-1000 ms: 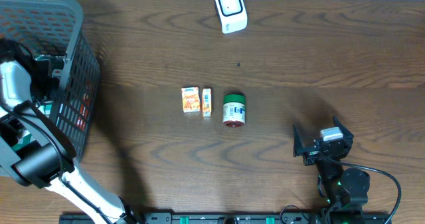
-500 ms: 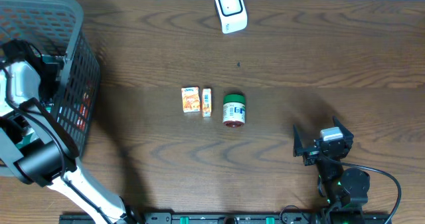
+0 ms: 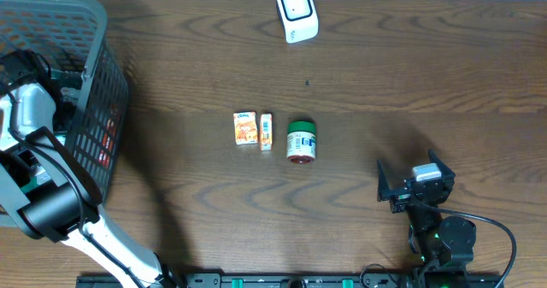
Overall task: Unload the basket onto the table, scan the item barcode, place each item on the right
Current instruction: 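Reach the left gripper into the basket and grasp the green wipes packs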
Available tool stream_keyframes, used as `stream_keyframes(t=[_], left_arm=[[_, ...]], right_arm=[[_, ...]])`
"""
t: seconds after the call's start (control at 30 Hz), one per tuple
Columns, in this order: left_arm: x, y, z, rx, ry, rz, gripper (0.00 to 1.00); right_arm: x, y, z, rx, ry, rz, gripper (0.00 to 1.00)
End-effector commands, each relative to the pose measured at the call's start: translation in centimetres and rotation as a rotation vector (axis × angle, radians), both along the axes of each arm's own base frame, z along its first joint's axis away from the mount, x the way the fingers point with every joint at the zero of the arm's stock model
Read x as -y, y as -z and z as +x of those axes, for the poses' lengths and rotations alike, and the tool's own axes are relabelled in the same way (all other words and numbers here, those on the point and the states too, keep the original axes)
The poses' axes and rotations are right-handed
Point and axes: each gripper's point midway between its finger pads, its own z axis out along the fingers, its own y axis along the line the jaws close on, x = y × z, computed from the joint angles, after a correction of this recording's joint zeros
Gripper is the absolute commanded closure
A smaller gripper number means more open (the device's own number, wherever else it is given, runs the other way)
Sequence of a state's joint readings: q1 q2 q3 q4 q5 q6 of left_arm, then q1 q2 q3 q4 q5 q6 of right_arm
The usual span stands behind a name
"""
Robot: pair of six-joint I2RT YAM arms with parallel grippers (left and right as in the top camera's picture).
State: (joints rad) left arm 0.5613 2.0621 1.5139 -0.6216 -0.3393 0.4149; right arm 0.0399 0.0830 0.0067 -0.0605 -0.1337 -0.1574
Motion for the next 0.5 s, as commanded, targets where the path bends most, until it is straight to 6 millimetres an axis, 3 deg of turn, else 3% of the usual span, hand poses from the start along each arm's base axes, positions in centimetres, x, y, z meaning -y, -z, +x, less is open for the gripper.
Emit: stream_keyframes(t=[0.0, 0.17, 0.3, 0.4, 0.47], left_arm=[[-1.5, 0.4, -0.9, 0.000, -0.068, 0.037, 0.08], [-2.6, 1.0, -1.8, 0.020, -0.146, 0.031, 0.09], [-2.3, 1.8, -1.6, 0.076, -0.174, -0.041, 0.10], [-2.2, 2.0, -1.3, 0.106, -0.172, -0.079, 0.23], [-2.2, 2.1, -1.4, 0.108, -0.179, -0.079, 0.25]], right_arm=[[0.1, 0.0, 0.0, -0.003, 0.006, 0.013, 0.01], [0.1, 0.0, 0.0, -0.003, 0.006, 0.013, 0.01], [0.1, 0.1, 0.0, -0.003, 0.006, 0.013, 0.01], [0.1, 0.0, 0.0, -0.003, 0.006, 0.013, 0.01], [0.1, 0.0, 0.0, -0.003, 0.006, 0.013, 0.01]])
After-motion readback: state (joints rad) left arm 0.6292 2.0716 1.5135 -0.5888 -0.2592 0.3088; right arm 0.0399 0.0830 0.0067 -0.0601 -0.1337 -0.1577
